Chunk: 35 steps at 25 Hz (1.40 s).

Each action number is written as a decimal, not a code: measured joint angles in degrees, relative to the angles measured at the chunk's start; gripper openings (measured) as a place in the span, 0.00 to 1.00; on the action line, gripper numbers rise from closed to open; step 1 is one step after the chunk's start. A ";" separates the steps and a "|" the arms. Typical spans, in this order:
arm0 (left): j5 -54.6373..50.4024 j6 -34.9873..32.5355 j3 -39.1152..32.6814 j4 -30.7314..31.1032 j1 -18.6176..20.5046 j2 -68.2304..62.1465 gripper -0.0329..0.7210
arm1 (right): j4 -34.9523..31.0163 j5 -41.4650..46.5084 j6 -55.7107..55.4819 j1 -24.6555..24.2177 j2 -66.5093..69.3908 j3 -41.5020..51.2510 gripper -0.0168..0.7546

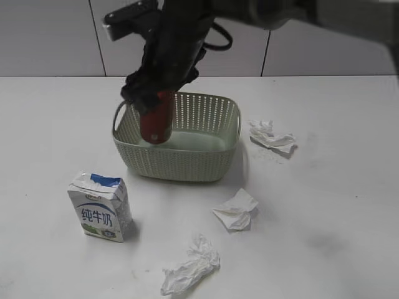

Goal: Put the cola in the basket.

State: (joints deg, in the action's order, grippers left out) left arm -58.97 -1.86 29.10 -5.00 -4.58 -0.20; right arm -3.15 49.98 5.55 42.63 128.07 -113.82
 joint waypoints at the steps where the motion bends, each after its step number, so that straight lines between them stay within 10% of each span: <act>1: 0.00 0.00 0.00 0.00 0.00 0.00 0.35 | -0.35 -0.06 0.00 0.25 1.20 -0.25 0.70; 25: 0.00 0.00 0.00 0.00 0.00 0.00 0.35 | -2.62 4.44 -2.08 -0.49 5.94 -20.84 0.84; 35: 0.00 0.00 0.00 0.00 0.00 0.00 0.35 | -2.38 18.49 -5.55 -18.84 3.58 -24.55 0.82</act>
State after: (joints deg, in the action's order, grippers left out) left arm -58.97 -1.86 29.10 -5.00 -4.58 -0.20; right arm -5.53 68.47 0.00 23.78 131.64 -138.37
